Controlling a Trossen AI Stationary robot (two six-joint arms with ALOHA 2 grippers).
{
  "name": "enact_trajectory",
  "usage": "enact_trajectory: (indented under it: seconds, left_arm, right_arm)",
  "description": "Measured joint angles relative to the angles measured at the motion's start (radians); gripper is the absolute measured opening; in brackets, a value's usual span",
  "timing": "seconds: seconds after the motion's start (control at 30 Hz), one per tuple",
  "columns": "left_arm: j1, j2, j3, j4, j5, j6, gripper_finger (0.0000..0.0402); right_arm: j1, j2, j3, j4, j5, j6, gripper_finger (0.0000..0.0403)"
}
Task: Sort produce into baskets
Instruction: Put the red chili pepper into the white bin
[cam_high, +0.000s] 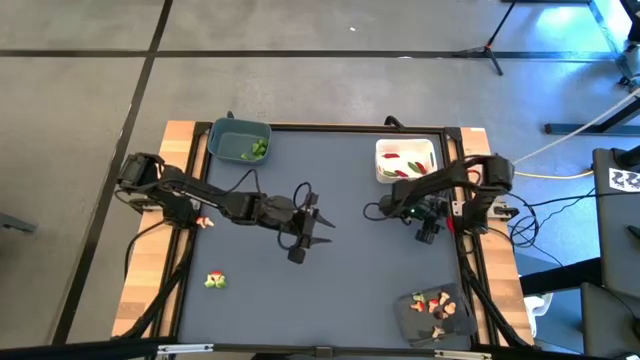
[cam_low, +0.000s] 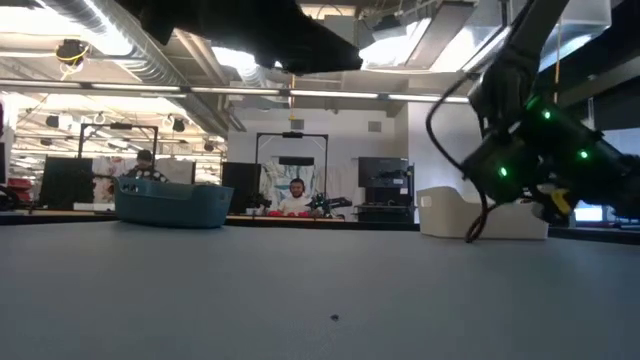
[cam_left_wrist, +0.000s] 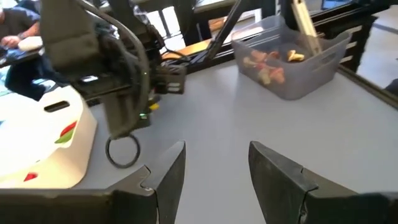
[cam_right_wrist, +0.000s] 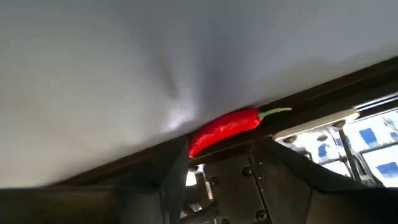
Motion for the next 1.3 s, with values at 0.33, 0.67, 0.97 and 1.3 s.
enact_trajectory:
  seconds: [0.33, 0.67, 0.97, 1.3]
  left_arm:
    - [0.037, 0.000, 0.000, -0.019, -0.001, -0.007, 0.0172]
    - [0.037, 0.000, 0.000, -0.017, -0.002, 0.016, 0.0172]
    - [0.037, 0.000, 0.000, -0.017, -0.003, 0.016, 0.0172]
    - [0.037, 0.000, 0.000, -0.017, -0.003, 0.016, 0.0172]
  right_arm:
    - [0.001, 0.164, -0.050, 0.024, 0.061, -0.030, 0.0182]
    - [-0.002, 0.173, -0.056, 0.045, -0.003, -0.082, 0.0181]
    - [-0.003, 0.172, -0.057, 0.053, -0.031, -0.097, 0.0088]
    - [-0.002, 0.175, -0.036, 0.043, -0.076, -0.094, 0.0008]
